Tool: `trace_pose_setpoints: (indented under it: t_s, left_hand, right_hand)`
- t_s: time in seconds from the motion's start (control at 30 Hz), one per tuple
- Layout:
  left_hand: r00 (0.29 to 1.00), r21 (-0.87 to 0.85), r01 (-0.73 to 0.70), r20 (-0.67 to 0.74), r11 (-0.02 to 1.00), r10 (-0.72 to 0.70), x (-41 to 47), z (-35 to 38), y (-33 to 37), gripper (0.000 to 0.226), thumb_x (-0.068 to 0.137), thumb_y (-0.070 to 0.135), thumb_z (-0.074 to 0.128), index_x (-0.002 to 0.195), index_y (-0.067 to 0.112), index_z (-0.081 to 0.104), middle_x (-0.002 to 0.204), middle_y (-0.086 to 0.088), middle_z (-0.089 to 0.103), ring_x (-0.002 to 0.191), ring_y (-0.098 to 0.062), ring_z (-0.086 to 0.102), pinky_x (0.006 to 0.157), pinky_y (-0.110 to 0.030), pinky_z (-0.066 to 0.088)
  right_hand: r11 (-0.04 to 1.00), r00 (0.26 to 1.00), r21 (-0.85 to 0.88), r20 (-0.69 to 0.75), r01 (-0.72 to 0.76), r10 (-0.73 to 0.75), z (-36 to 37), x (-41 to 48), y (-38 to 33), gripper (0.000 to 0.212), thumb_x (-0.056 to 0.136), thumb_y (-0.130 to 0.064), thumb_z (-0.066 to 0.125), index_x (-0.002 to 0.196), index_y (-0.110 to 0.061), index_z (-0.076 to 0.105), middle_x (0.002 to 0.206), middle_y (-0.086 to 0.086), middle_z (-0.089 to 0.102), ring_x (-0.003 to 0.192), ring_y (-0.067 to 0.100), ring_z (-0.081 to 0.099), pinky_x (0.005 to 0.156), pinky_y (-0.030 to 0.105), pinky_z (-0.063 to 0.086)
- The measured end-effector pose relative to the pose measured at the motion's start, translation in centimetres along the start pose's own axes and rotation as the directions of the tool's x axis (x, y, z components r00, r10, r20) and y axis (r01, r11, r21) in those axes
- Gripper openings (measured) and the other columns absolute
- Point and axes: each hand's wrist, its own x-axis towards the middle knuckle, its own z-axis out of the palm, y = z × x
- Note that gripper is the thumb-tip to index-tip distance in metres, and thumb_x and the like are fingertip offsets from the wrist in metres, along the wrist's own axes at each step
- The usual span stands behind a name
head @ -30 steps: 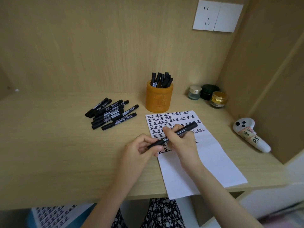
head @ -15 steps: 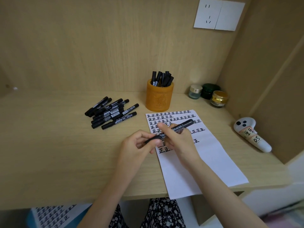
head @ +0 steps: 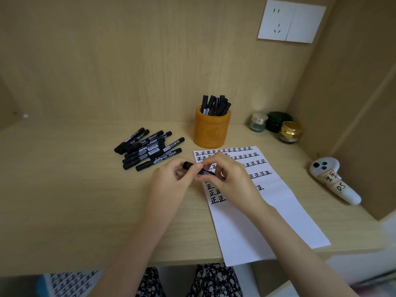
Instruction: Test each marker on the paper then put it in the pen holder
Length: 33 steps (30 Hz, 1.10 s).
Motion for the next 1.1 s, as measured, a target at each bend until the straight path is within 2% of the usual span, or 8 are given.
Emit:
trace_pose_setpoints:
  t_s: [0.1,0.27,0.37,0.53,0.73,0.83,1.03,1.1]
  left_hand:
    - [0.999,0.046,-0.035,-0.001,0.998,0.035,0.5,0.1,0.1,0.018,0.082,0.035,0.065,0.082,0.018,0.070,0.066,0.007,0.068,0.063,-0.004,0.061,0.067,-0.030,0.053]
    - [1.000,0.037,0.021,-0.009,0.999,-0.021,1.8,-0.5,-1.3,0.021,0.086,0.038,0.059,0.095,0.022,0.067,0.082,0.009,0.068,0.076,-0.005,0.063,0.071,-0.019,0.050]
    - [0.996,0.239,0.015,-0.090,0.971,0.007,3.2,-1.0,-3.1,0.016,0.088,0.028,0.060,0.101,0.021,0.066,0.091,0.008,0.065,0.082,-0.004,0.060,0.069,-0.014,0.044]
    - [0.982,0.539,-0.004,-0.155,0.842,0.104,4.9,-2.3,-6.2,0.024,0.087,0.011,0.062,0.111,0.013,0.064,0.112,-0.004,0.062,0.106,-0.022,0.052,0.090,-0.034,0.044]
    - [0.992,0.671,0.014,-0.105,0.741,0.076,5.1,-3.2,-7.9,0.031,0.088,0.013,0.061,0.118,0.012,0.061,0.118,-0.010,0.060,0.110,-0.027,0.050,0.094,-0.038,0.040]
    - [0.993,0.704,0.032,-0.103,0.709,0.057,5.3,-3.2,-8.0,0.032,0.088,0.016,0.062,0.120,0.013,0.060,0.118,-0.010,0.059,0.109,-0.027,0.050,0.092,-0.037,0.039]
    - [0.994,0.649,0.057,-0.105,0.759,0.015,5.4,-3.1,-8.4,0.031,0.087,0.015,0.063,0.117,0.010,0.062,0.110,-0.010,0.059,0.101,-0.026,0.052,0.089,-0.037,0.041]
    - [0.995,0.638,0.053,-0.098,0.769,0.013,5.3,-3.0,-8.3,0.029,0.088,0.015,0.062,0.117,0.009,0.062,0.110,-0.010,0.058,0.101,-0.025,0.052,0.088,-0.037,0.043]
  right_hand:
    - [0.998,0.999,0.047,0.006,-0.046,0.046,0.2,0.7,0.3,0.022,0.080,-0.016,0.076,0.099,-0.013,0.064,0.086,-0.009,0.058,0.063,0.007,0.046,0.062,0.012,0.037]
    - [0.994,0.997,0.094,-0.047,-0.059,0.063,-0.2,2.5,0.9,0.049,0.089,-0.018,0.066,0.133,-0.028,0.047,0.088,-0.007,0.057,0.070,0.004,0.053,0.067,0.012,0.043]
    - [0.993,0.986,0.113,-0.155,-0.042,0.059,-0.8,4.8,1.1,0.051,0.092,-0.019,0.062,0.138,-0.032,0.042,0.091,-0.005,0.056,0.075,0.004,0.054,0.071,0.014,0.046]
    - [0.990,0.923,0.142,-0.379,-0.020,0.073,-1.6,9.8,1.7,0.047,0.094,-0.016,0.059,0.135,-0.026,0.040,0.092,0.000,0.060,0.082,0.005,0.059,0.075,0.019,0.052]
    - [0.984,0.800,0.177,-0.593,0.018,0.092,-2.8,14.2,3.3,0.044,0.095,-0.010,0.055,0.134,-0.013,0.033,0.095,0.011,0.062,0.079,0.017,0.066,0.070,0.018,0.054]
    - [0.991,0.803,0.131,-0.587,-0.032,0.103,-2.6,15.2,4.0,0.044,0.097,-0.010,0.053,0.135,-0.014,0.032,0.097,0.009,0.062,0.076,0.009,0.064,0.066,0.012,0.051]
    - [0.990,0.875,0.003,-0.467,-0.144,0.128,-1.9,15.4,5.2,0.041,0.097,-0.013,0.052,0.135,-0.020,0.037,0.080,-0.011,0.054,0.073,0.003,0.059,0.066,0.021,0.051]
    - [0.981,0.882,-0.098,-0.459,-0.169,0.106,-1.7,15.2,5.5,0.033,0.097,-0.017,0.054,0.128,-0.020,0.046,0.089,-0.007,0.061,0.083,0.011,0.061,0.070,0.027,0.050]
